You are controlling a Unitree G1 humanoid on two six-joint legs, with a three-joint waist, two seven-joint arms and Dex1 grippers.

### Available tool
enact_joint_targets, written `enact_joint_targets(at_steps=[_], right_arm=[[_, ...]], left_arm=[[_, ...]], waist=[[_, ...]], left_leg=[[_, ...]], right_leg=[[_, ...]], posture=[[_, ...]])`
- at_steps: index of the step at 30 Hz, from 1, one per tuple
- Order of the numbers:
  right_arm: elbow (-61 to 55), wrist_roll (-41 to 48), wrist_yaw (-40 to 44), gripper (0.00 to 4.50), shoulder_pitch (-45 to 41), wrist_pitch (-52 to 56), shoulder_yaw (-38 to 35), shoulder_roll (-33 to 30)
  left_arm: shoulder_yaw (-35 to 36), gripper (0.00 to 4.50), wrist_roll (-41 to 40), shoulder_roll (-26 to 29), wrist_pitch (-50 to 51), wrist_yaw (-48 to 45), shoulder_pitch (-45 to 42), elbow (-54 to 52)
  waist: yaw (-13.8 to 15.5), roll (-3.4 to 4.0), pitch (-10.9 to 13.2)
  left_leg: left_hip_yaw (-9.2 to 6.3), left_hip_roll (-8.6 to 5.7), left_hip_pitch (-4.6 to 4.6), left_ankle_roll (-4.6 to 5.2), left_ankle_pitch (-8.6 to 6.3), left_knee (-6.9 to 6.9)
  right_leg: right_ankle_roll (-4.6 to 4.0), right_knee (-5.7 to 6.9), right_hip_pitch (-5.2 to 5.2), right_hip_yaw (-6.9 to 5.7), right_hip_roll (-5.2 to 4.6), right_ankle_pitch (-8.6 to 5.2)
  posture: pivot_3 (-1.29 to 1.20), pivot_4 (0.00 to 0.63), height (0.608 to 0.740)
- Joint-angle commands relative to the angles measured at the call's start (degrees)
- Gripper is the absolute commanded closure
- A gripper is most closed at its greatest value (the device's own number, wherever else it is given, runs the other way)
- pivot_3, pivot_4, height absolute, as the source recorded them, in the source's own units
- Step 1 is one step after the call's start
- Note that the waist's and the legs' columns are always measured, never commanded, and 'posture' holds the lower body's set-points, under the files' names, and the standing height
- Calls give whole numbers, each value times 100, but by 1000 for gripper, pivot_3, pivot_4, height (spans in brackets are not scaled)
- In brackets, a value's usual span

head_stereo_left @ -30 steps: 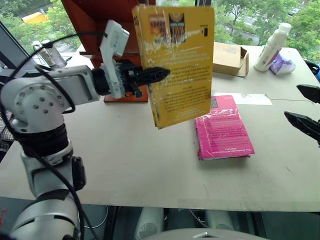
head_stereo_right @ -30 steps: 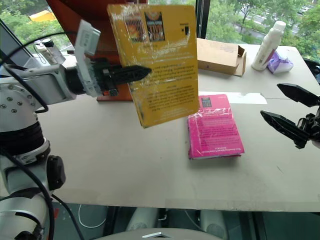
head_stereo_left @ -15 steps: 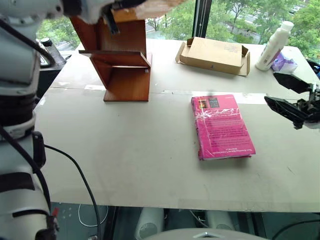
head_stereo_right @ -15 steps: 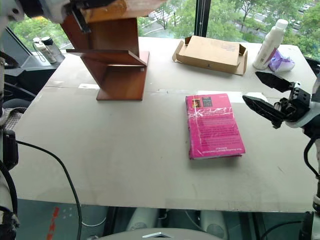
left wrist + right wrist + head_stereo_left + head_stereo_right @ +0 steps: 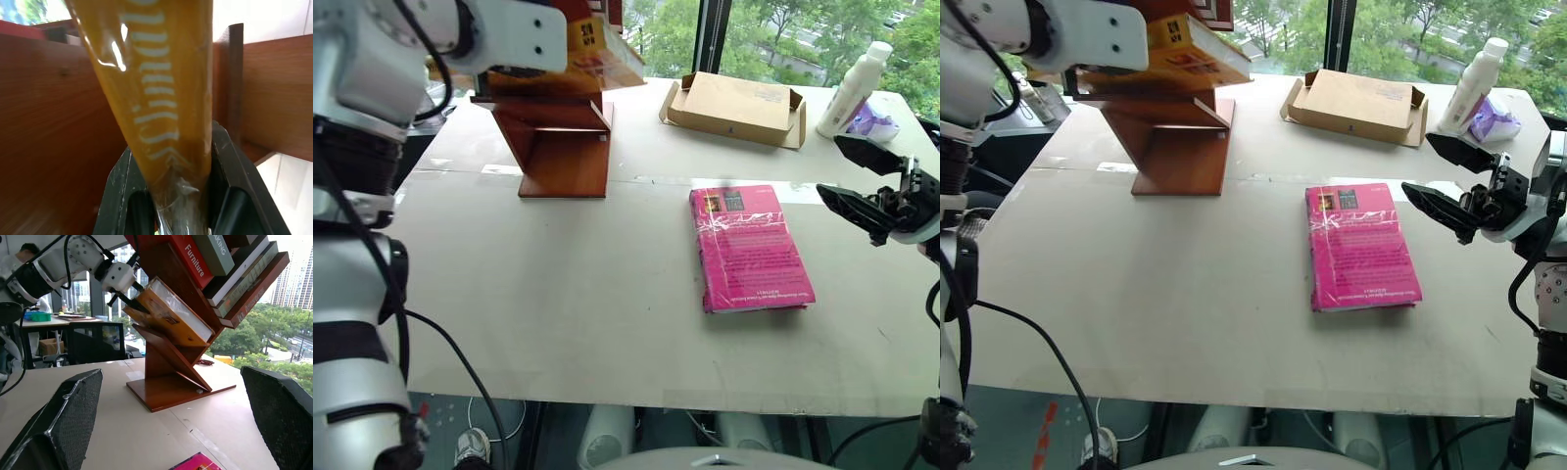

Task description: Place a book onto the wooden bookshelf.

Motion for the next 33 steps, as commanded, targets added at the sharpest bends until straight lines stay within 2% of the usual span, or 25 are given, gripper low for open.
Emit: enact_joint_targets(at_steps=[1, 3, 5, 6, 8, 12, 13, 15, 18, 23, 26, 29, 31, 33], right_arm=[[-308, 114, -5, 0, 107, -6, -251, -123], [-350, 101, -44, 0, 131, -13, -271, -123], [-451, 121, -96, 0, 165, 8, -290, -116], [-509, 136, -117, 0, 188, 23, -296, -115], [-568, 158, -136, 0, 221, 43, -314, -127], [-568, 188, -162, 0, 223, 59, -411, -219], [-549, 216, -160, 0, 201, 78, -442, -259], [-532, 305, -153, 0, 155, 132, -499, -331], [-485, 407, -144, 0, 77, 223, -560, -412], [-413, 525, -191, 0, -160, 356, -502, -428], [-380, 553, -188, 0, -289, 465, -431, -443], [-391, 550, -202, 0, -312, 578, -409, -474], [-474, 591, -244, 0, -263, 713, -441, -531], [-557, 544, -237, 0, -99, 816, -516, -670]], left_arm=[[-172, 3854, 690, -302, -185, 401, -413, 1002], [-298, 3854, 872, -644, -208, 569, -619, 1539], [-322, 2883, 954, -816, -271, 546, -744, 1857], [-277, 2685, 974, -862, -290, 611, -798, 1971], [-175, 1968, 1011, -892, -332, 754, -894, 2139], [197, 246, 851, -507, -212, 550, -926, 1779], [364, 78, 715, -364, -43, 346, -857, 1477], [840, 78, 215, -58, 602, -377, -513, 508], [1660, 78, -627, 336, 2127, -1373, 198, -1329], [2850, 78, -2080, 147, 4422, -1690, 884, -3486], [3616, 78, -3376, -526, 6127, -1608, 1110, -4720], [4040, 78, -3922, -1257, 7304, -913, 1319, -5402], [4213, 78, -4006, -1767, 7602, -292, 1788, -5835], [4658, 78, -4136, -2694, 7716, 383, 2418, -6232]], waist=[[-33, 1, 0], [-59, 1, 1], [-53, 3, 0], [-48, 4, 0], [-59, 3, 0], [-115, 0, 2], [-132, 1, 3], [-169, -1, 3], [-170, 0, 4], [-132, -5, 7], [-127, -5, 7], [-120, -5, 7], [-137, 10, -2], [-141, 17, -6]], left_leg=[[0, -1, 4, 1, 0, 4], [-8, -2, 13, 1, -1, 5], [-9, -3, 14, 0, 0, 8], [-13, -3, 16, -1, 1, 11], [-18, 2, 14, -4, 2, 13], [-11, 7, 0, -4, 1, 16], [-1, 7, -9, -3, 1, 16], [7, 7, -27, -4, 1, 16], [9, 9, -39, -25, 12, 16], [-3, 6, -43, -23, 12, 41], [-17, 5, -28, -1, -1, 61], [-39, -4, 5, 6, -4, 66], [-48, -4, 22, 6, -4, 64], [-49, -4, 40, 5, -4, 58]], right_leg=[[2, 11, 0, 1, 0, -1], [4, 48, -18, 25, 4, -3], [3, 72, -30, 29, 5, -4], [2, 85, -33, 28, 8, -5], [2, 90, -39, 29, 16, -5], [-6, 85, -49, 40, 13, 0], [-16, 81, -59, 48, 11, 6], [-16, 80, -78, 58, 7, 7], [-6, 84, -90, 61, 1, 1], [-2, 91, -82, 48, -4, -2], [18, 91, -51, 41, -5, -12], [22, 91, -10, 36, -5, -16], [23, 88, 8, 34, -2, -16], [22, 95, 21, 35, 0, -16]], posture=[[0, 150, 733], [0, 150, 733], [0, 150, 733], [0, 150, 733], [0, 150, 733], [0, 150, 733], [0, 150, 733], [0, 150, 733], [0, 150, 733], [0, 150, 733], [0, 150, 733], [0, 150, 733], [0, 150, 733], [0, 150, 733]])
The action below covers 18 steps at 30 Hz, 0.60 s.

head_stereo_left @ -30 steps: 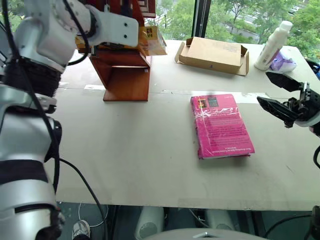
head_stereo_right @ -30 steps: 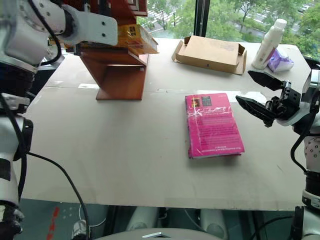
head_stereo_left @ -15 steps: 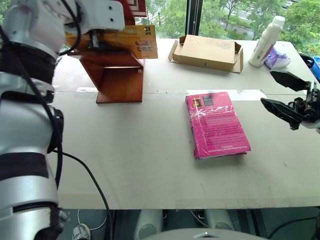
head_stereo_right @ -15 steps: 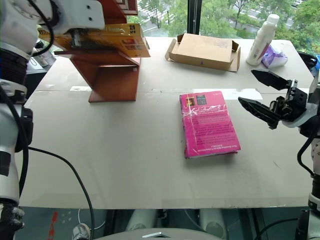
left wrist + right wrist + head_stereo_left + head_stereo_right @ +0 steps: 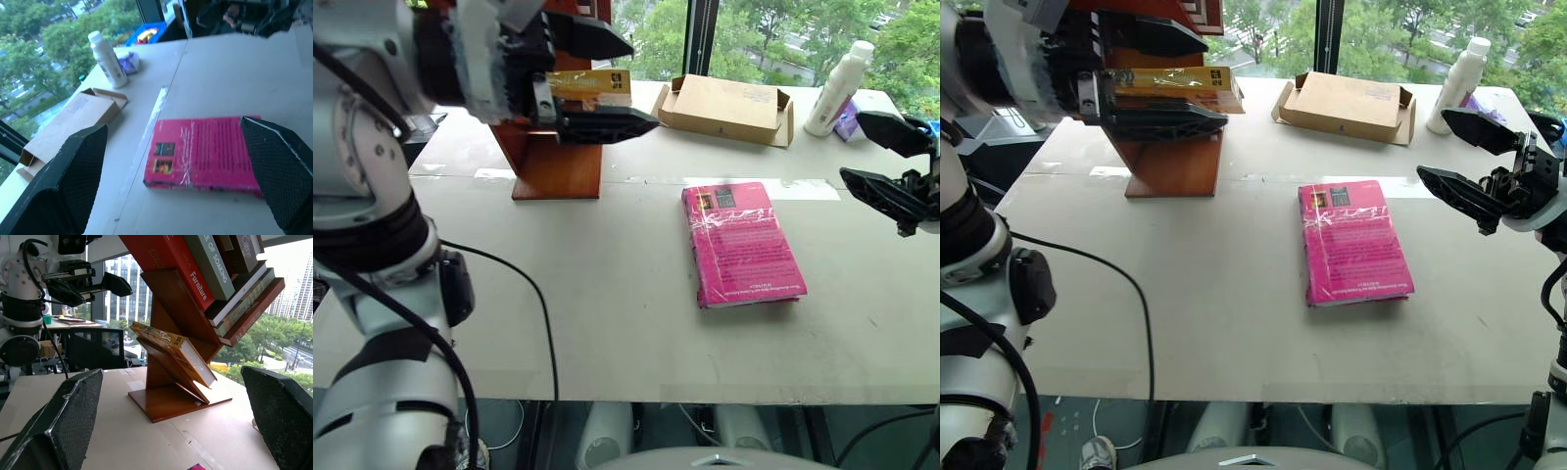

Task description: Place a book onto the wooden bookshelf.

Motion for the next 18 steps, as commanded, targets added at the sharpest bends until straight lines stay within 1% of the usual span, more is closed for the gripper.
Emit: enact_joint_targets(at_steps=[1, 3, 5, 7, 8, 10, 11, 12, 14, 15, 18], right_arm=[[-248, 58, -8, 0, 200, 170, -247, -313], [-273, -20, -40, 0, 475, 248, -421, -495], [-315, -328, 21, 0, 1059, 232, -605, -728], [-339, -574, 30, 0, 1634, 230, -843, -875], [-353, -669, 70, 0, 1902, 192, -955, -930], [-321, -937, 115, 0, 2543, 140, -1239, -970], [-280, -1071, 120, 0, 2842, 112, -1351, -975], [-251, -1156, 122, 0, 3027, 90, -1418, -977], [-157, -1378, 105, 0, 3311, -35, -1464, -985], [-91, -1427, 108, 0, 3417, -59, -1485, -957], [139, -1662, 128, 0, 3532, -247, -1392, -916]], left_arm=[[739, 78, -282, -1178, 240, 1189, 857, -691], [512, 78, -394, -1082, -40, 1313, 1723, -1040], [448, 78, -354, -996, -342, 1604, 2653, -1292], [658, 78, -489, -985, -551, 1673, 3406, -1413], [654, 78, -492, -820, -826, 1644, 3779, -1421], [740, 78, -510, -492, -1329, 1556, 4560, -1390], [766, 78, -535, -312, -1561, 1496, 4924, -1381], [791, 78, -580, -199, -1719, 1474, 5153, -1366], [847, 78, -703, -81, -1887, 1592, 5449, -1316], [820, 78, -661, 8, -2103, 1609, 5678, -1226], [785, 78, -724, 37, -2330, 1787, 5998, -1053]], waist=[[4, 2, -1], [-18, -6, 4], [-27, -5, 3], [-15, -3, 0], [-10, -14, 7], [17, -6, -1], [25, -6, -1], [36, -6, -2], [63, -7, 0], [71, -6, -1], [86, -3, -5]], left_leg=[[-1, 0, 8, 0, 0, -4], [-6, 1, 3, -1, 1, -2], [-1, 2, 5, -5, 2, -5], [-3, 1, 5, -8, 2, -11], [0, 0, 12, -10, 2, -23], [-8, -2, -3, -4, -2, -13], [-7, -3, 6, -3, -2, -13], [-6, -3, 16, -2, -4, -14], [-8, -2, 24, -2, -5, -21], [-7, -2, 26, -4, -6, -18], [-5, -1, 45, -25, -19, -15]], right_leg=[[-1, -2, 6, 2, 1, 1], [-16, -2, 8, -2, 2, 10], [-26, -6, 4, 13, 5, 14], [-27, -12, 4, 16, 5, 14], [-26, -19, 7, 20, 1, 14], [-29, -19, 1, 5, -4, 13], [-29, -19, 10, 6, -5, 12], [-50, -23, 19, 3, -7, -1], [-52, -28, 25, 0, -13, -2], [-38, -29, 24, 1, -18, -9], [-43, -33, 32, 9, -43, -5]], posture=[[0, 150, 733], [0, 150, 733], [0, 150, 733], [0, 150, 733], [0, 150, 733], [0, 150, 733], [0, 150, 733], [0, 150, 733], [0, 150, 733], [0, 150, 733], [0, 150, 733]])
